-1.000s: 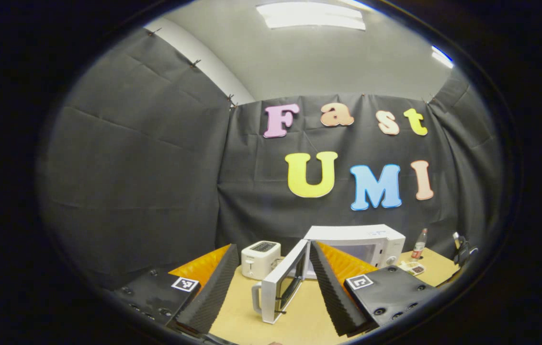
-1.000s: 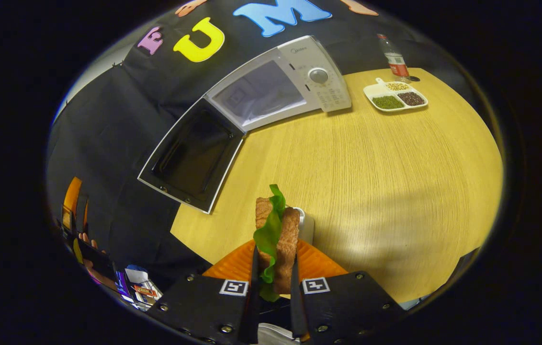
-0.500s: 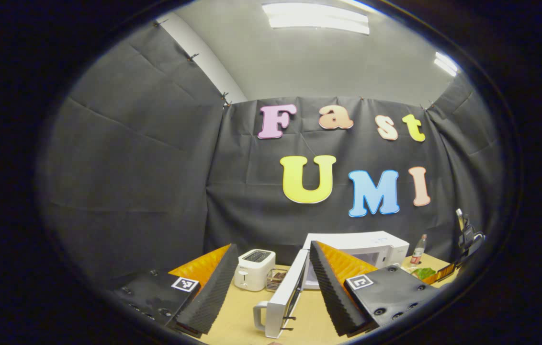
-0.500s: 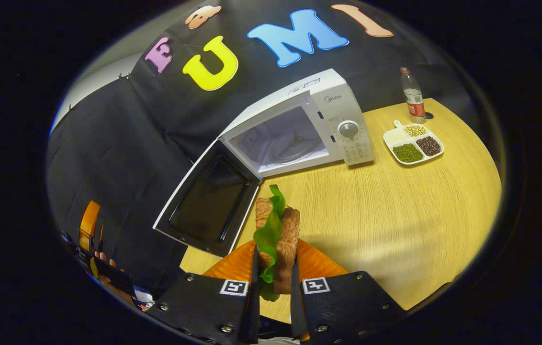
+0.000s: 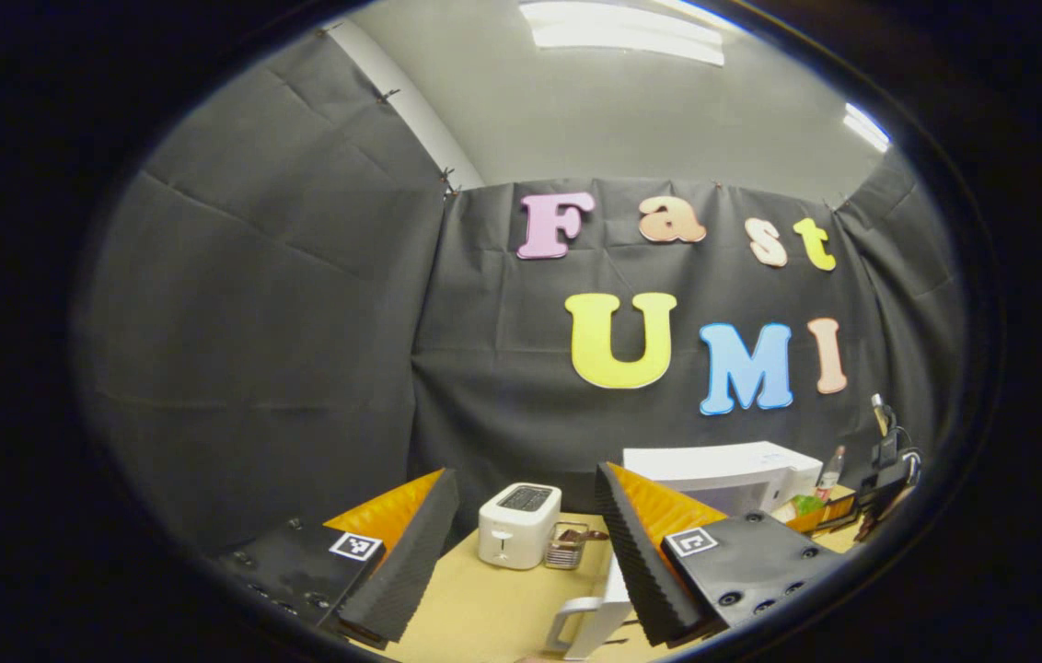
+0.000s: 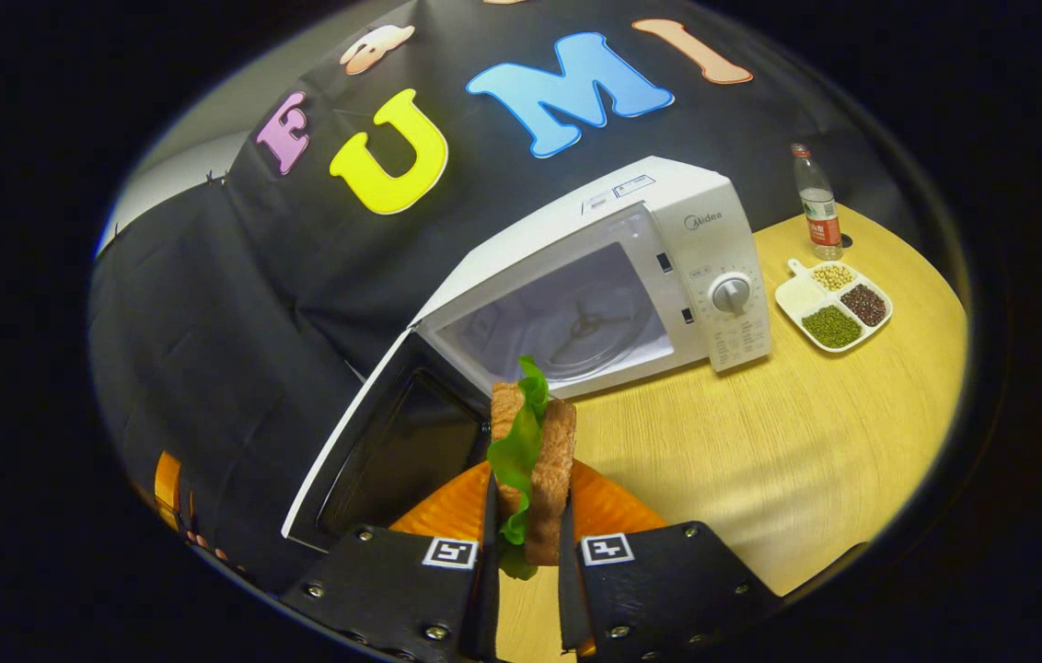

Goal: Open the microwave oven with the left hand, put the food in, and close the microwave oven.

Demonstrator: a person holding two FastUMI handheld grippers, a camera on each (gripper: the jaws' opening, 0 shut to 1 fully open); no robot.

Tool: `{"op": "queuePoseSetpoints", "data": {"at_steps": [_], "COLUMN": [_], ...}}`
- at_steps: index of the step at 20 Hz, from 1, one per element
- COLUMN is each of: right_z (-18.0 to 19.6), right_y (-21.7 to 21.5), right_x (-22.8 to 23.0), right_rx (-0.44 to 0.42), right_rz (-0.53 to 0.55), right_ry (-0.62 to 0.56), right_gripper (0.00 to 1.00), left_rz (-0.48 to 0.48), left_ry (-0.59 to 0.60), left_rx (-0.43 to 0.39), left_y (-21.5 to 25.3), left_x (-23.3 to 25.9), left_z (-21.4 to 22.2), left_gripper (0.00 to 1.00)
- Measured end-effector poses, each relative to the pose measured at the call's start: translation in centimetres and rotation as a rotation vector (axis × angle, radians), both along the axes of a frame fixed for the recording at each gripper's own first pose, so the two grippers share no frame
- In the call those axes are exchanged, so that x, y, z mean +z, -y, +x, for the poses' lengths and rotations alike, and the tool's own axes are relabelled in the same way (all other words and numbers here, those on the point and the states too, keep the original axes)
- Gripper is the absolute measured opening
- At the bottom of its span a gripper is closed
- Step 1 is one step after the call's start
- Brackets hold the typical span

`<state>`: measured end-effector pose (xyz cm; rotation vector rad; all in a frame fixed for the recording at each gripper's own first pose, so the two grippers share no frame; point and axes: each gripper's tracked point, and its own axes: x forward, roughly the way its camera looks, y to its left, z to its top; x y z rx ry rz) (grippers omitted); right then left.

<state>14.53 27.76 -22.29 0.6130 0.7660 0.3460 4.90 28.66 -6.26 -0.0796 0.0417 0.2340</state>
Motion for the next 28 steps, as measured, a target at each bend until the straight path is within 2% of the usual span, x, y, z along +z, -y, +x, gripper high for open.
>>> {"op": "queuePoseSetpoints", "data": {"at_steps": [6,11,15,17,18,19,28], "right_z": [5.8,10.0,12.8,14.3,15.0,15.8,20.4], "right_y": [-2.5,-3.3,-4.6,-5.1,-5.4,-5.6,-6.7], "right_x": [-1.7,-3.6,-5.1,-5.8,-6.2,-6.4,-9.5], "right_rx": [-0.109,-0.185,-0.228,-0.259,-0.274,-0.287,-0.307], "right_rz": [0.011,-0.063,-0.063,-0.048,-0.038,-0.033,-0.089], "right_ry": [0.035,0.093,0.128,0.131,0.131,0.136,0.168], "right_gripper": [0.27,0.27,0.26,0.26,0.26,0.26,0.26], "left_rz": [-0.005,0.009,0.029,0.043,0.051,0.060,0.077], "left_ry": [-0.040,-0.069,-0.103,-0.115,-0.122,-0.129,-0.178], "left_rx": [0.010,0.023,0.056,0.066,0.070,0.074,0.122], "left_y": [-3.1,-5.6,-7.5,-8.2,-8.5,-8.8,-11.0], "left_x": [-2.7,-3.9,-5.0,-5.4,-5.5,-5.6,-7.5], "left_z": [1.3,2.5,2.8,2.6,2.7,2.7,1.8], "left_gripper": [0.96,0.95,0.94,0.98,0.94,0.95,0.98]}}
